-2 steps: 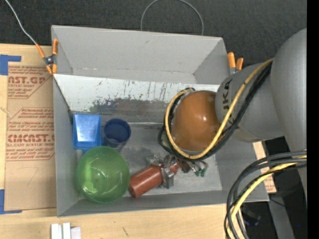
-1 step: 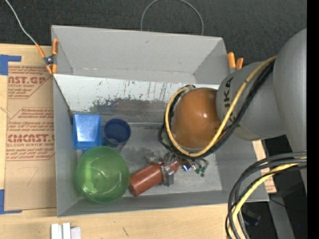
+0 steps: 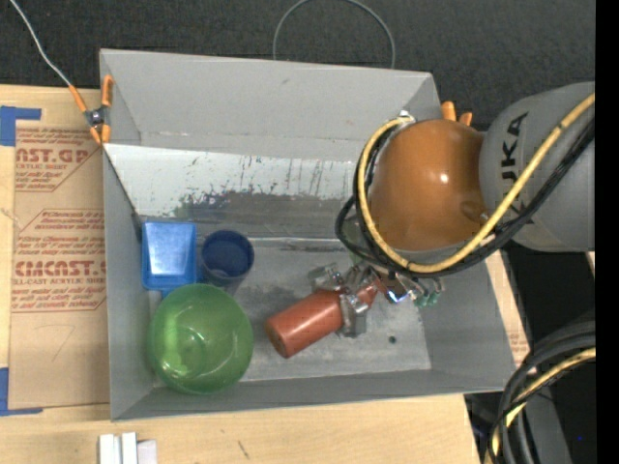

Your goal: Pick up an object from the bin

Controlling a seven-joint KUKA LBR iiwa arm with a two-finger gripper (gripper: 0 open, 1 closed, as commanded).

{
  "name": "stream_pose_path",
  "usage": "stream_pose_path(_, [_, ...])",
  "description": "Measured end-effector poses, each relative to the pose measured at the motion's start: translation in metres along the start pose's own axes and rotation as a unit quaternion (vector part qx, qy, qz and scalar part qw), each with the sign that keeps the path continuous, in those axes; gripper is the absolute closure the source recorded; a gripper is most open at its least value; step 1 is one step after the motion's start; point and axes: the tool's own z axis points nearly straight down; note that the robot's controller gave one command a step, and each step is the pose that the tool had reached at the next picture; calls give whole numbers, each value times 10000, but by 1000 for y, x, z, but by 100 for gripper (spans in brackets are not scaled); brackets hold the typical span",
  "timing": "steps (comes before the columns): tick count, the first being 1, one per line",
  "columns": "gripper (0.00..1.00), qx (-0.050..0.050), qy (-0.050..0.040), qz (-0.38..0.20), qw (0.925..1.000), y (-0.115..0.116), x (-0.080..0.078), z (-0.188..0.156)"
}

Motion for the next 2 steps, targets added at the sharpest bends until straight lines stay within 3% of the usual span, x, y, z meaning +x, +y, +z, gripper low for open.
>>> stream_pose_path(1, [100, 11, -32, -4, 10000, -16, -10, 91])
stream_pose_path(2, [100, -12, 17, 29, 10000, -17, 7, 26])
